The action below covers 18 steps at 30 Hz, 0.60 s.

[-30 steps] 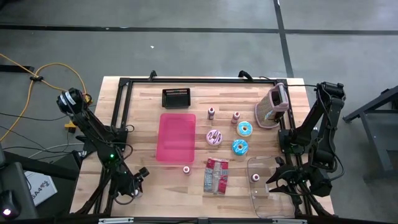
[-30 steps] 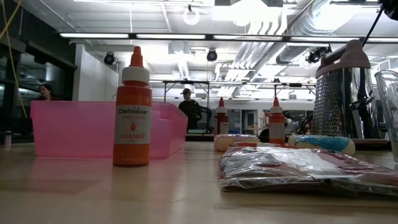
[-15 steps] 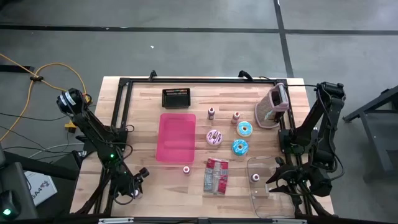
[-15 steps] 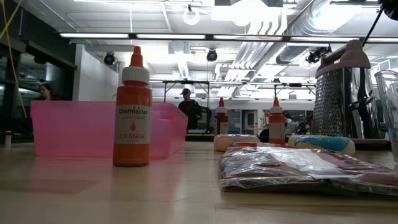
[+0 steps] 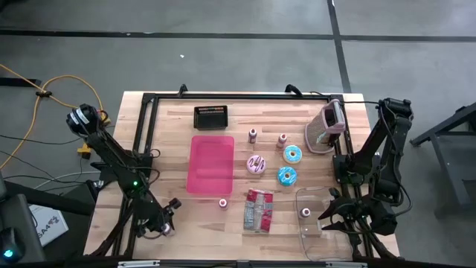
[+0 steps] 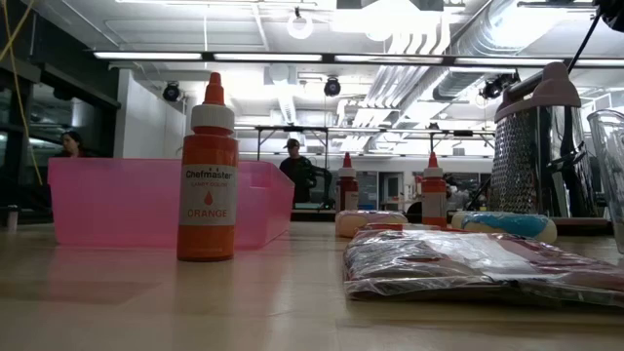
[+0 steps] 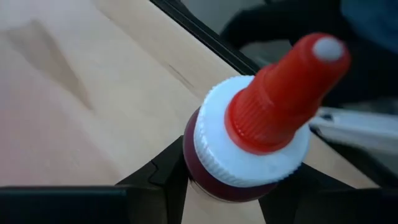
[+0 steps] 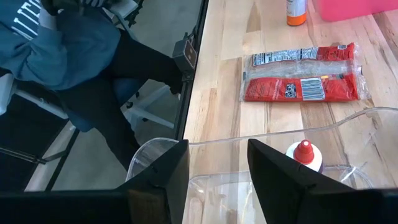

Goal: Pick & Place Food Item
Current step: Put the bottom red food coloring bottle into the transparent bin

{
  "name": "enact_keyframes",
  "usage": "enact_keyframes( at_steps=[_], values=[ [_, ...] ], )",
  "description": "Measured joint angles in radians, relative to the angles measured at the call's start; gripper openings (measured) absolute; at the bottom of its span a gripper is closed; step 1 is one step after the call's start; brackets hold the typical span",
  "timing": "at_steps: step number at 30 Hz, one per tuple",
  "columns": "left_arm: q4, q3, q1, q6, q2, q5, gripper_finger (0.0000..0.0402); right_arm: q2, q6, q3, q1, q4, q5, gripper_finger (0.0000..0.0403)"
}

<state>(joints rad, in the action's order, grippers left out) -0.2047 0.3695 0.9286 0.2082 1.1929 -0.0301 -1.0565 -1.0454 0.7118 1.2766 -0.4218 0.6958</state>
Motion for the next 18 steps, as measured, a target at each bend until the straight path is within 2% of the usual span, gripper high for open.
enact_keyframes(
  at_steps=[6, 15, 18],
  values=[
    [0.034, 0.036, -0.151, 0.025, -0.050, 0.003, 0.0143, 0.000, 0.000, 0.000, 0.000, 0.000, 0.000, 0.0151],
    [0.383, 0.322, -0.381, -0.102, -0.034, 0.009, 0.0143, 0.000, 0.000, 0.000, 0.000, 0.000, 0.000, 0.0151],
    [0.439, 0.393, -0.436, -0.107, -0.015, -0.009, 0.0143, 0.000, 0.000, 0.000, 0.000, 0.000, 0.000, 0.0151]
  ],
)
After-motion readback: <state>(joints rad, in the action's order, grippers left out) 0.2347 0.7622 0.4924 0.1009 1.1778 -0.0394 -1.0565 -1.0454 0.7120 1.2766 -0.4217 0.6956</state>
